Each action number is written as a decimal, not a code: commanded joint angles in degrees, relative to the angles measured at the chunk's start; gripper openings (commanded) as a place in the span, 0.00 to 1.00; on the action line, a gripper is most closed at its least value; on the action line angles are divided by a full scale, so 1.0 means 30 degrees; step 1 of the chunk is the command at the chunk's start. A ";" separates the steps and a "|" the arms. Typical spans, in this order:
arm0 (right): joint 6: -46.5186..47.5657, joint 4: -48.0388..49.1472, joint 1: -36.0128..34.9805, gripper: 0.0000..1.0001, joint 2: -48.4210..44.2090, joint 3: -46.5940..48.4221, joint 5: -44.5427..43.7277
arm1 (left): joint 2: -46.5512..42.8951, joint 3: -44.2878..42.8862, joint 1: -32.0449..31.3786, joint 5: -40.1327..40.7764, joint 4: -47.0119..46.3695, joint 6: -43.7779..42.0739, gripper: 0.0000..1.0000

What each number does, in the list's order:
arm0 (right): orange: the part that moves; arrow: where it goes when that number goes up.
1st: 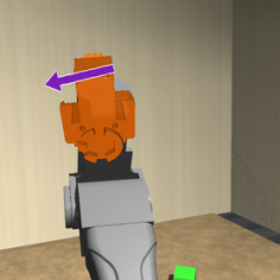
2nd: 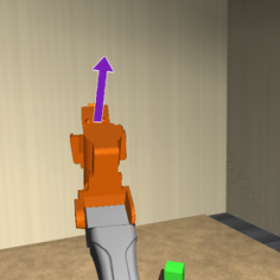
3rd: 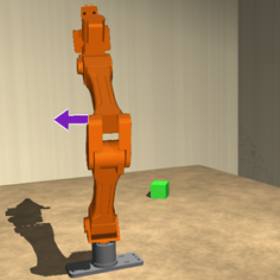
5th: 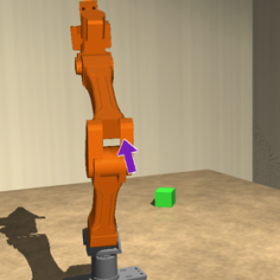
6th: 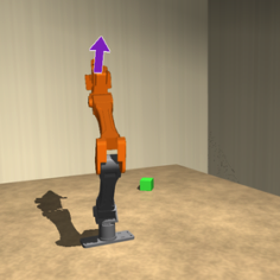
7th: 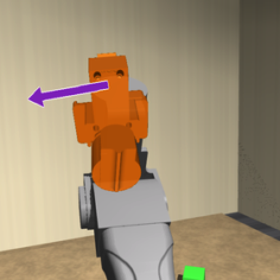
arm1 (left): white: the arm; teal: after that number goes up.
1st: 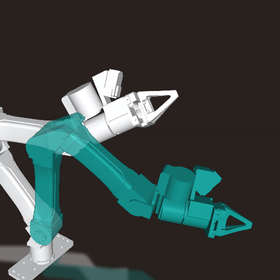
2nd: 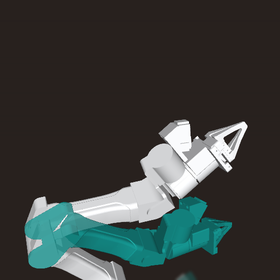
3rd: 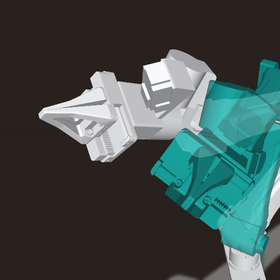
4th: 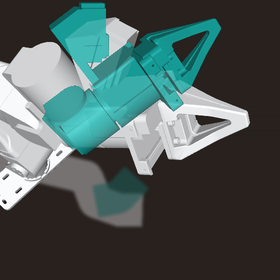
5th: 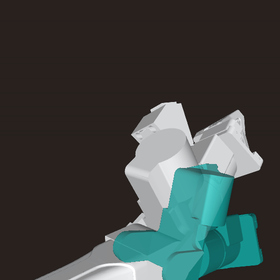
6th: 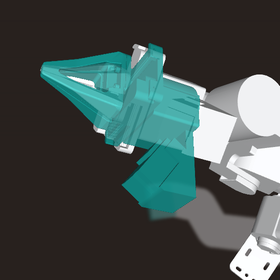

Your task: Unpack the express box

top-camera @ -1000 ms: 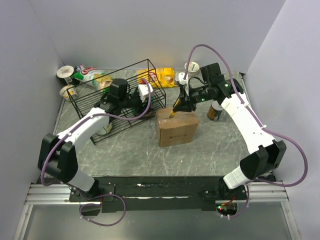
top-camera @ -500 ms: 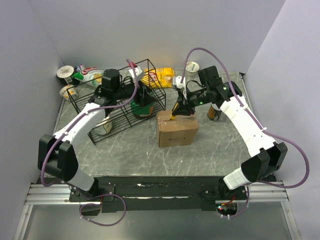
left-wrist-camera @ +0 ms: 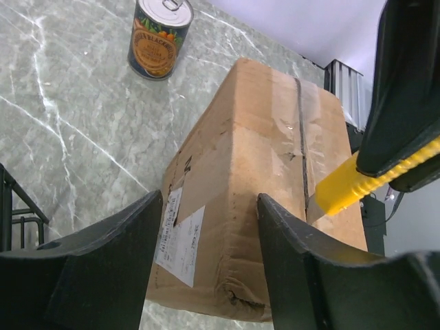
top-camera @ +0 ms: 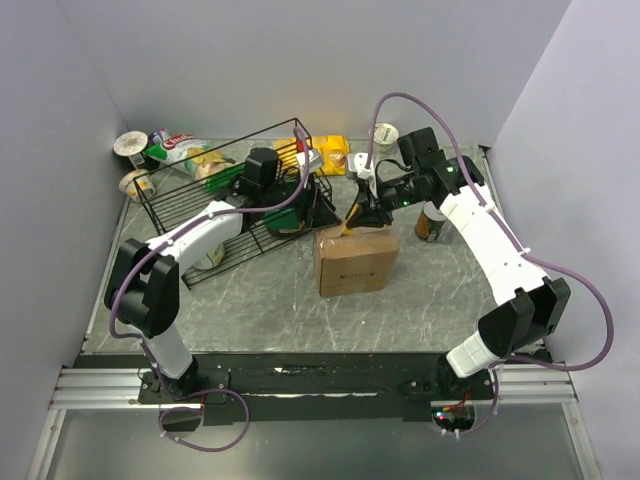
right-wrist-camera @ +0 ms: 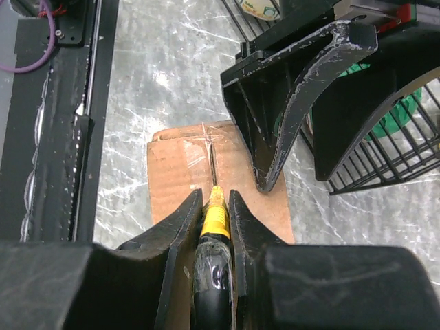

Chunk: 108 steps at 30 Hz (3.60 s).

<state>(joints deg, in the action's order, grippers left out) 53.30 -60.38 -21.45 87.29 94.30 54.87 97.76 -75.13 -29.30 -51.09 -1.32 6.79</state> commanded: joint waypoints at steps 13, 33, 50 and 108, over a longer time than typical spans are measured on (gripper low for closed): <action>0.6254 -0.6795 0.2023 0.00 0.2779 0.4600 0.1074 | 0.0491 -0.0355 -0.1102 0.0272 0.2341 -0.4251 0.52; 0.6616 -0.7743 0.2903 0.00 0.2343 0.4253 0.0899 | -0.3100 -0.0711 -0.0490 0.2090 0.1118 -0.5394 0.63; -0.7389 0.4214 -0.1137 0.00 0.0199 0.0176 -0.2997 | -0.7214 0.3892 -0.0809 0.2616 -0.0087 -0.6920 0.76; -0.4288 -0.0031 0.0794 0.00 -0.0852 0.0442 -0.2790 | -0.1619 0.3043 -0.0165 0.1063 0.4219 -0.8826 0.64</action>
<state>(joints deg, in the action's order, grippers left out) 43.77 -57.45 -20.58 89.19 96.71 51.35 88.84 -67.88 -30.72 -55.13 2.00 -19.77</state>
